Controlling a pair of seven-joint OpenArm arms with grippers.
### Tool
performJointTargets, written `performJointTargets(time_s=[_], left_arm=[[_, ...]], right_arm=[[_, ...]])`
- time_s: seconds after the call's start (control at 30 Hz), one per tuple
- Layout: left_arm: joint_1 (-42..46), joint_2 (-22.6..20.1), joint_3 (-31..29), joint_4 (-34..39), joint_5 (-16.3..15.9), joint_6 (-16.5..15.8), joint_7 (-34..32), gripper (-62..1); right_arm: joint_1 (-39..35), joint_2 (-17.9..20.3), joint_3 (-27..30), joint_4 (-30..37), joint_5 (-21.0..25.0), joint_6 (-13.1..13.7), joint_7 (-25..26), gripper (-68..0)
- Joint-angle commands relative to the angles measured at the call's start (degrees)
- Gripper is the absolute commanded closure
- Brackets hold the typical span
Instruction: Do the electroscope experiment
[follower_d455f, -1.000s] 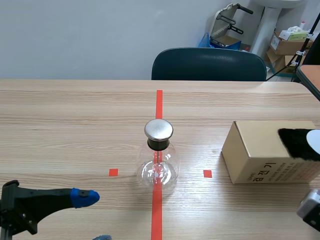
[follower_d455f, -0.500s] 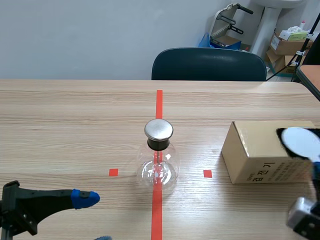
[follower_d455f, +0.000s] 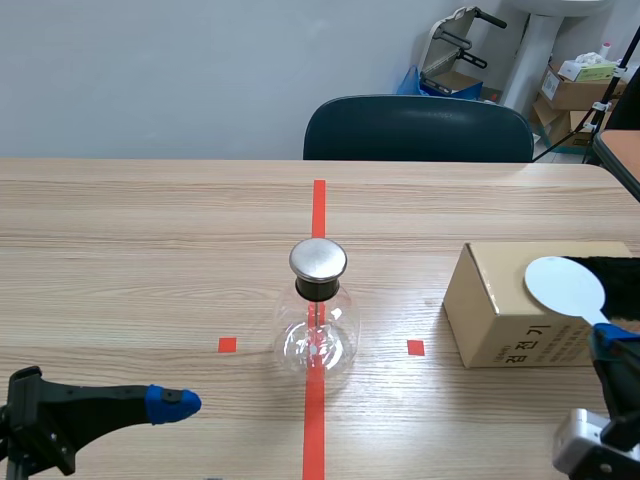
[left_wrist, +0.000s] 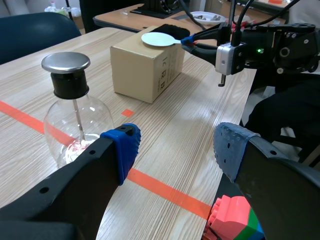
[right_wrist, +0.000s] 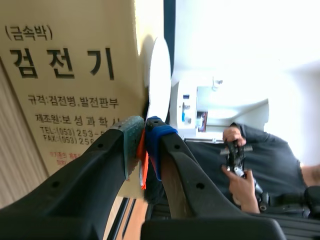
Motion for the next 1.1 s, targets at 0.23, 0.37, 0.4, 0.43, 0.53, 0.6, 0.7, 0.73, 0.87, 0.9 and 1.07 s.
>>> performJointTargets(time_s=[0.23, 0.37, 0.4, 0.43, 0.53, 0.6, 0.7, 0.73, 0.87, 0.9, 1.07], left_arm=[[-0.3, 0.2, -0.1, 0.8, -0.1, 0.5, -3.1, -34.9], [-0.3, 0.2, -0.1, 0.8, -0.1, 1.6, -4.0, -34.9], [-0.3, 0.2, -0.1, 0.8, -0.1, 1.6, -4.3, -34.9], [-0.3, 0.2, -0.1, 0.8, -0.1, 1.6, -4.4, -34.9], [-0.3, 0.2, -0.1, 0.8, -0.1, 1.6, -4.4, -34.9], [-0.3, 0.2, -0.1, 0.8, -0.1, 1.6, -4.3, -34.9], [-0.3, 0.3, -0.1, 0.8, -0.1, 1.6, -4.7, -34.9], [-0.6, 0.3, -0.1, 0.8, -0.1, 1.9, -4.7, -34.9], [-0.6, 0.3, -0.1, 0.8, 0.3, 2.9, -4.5, -34.9], [-0.6, 0.3, -0.1, 0.8, 0.3, 2.9, -4.6, -34.9], [-0.6, 1.3, -0.1, 0.8, 0.3, 2.9, -4.0, -34.9]], right_arm=[[0.1, 1.1, 0.6, 1.0, 0.2, -0.9, 1.3, -0.9], [0.0, 0.7, 0.7, 1.0, 1.0, -1.8, -6.1, -0.9], [0.0, 0.7, 0.7, 1.0, 0.9, -1.8, -10.5, -0.9], [0.0, 0.8, 0.7, 1.0, 0.7, -1.8, -13.3, -0.9], [0.1, 1.1, 0.6, 1.0, -0.2, -1.8, -8.4, -0.9], [0.1, 1.1, 0.6, 1.0, -0.2, -2.0, -0.7, -0.9], [0.0, 0.6, 0.6, 1.1, 0.7, -2.3, -1.0, -0.9], [0.0, 0.4, 0.7, 1.1, 0.6, -2.3, -5.2, -0.9], [0.0, 0.7, 0.9, 1.1, -0.8, -2.2, -12.6, -0.9], [0.0, 0.8, 0.9, 1.1, -0.9, -2.2, -9.0, -0.9], [0.1, 0.6, 0.9, 1.2, -0.1, -2.9, 1.3, -0.9]])
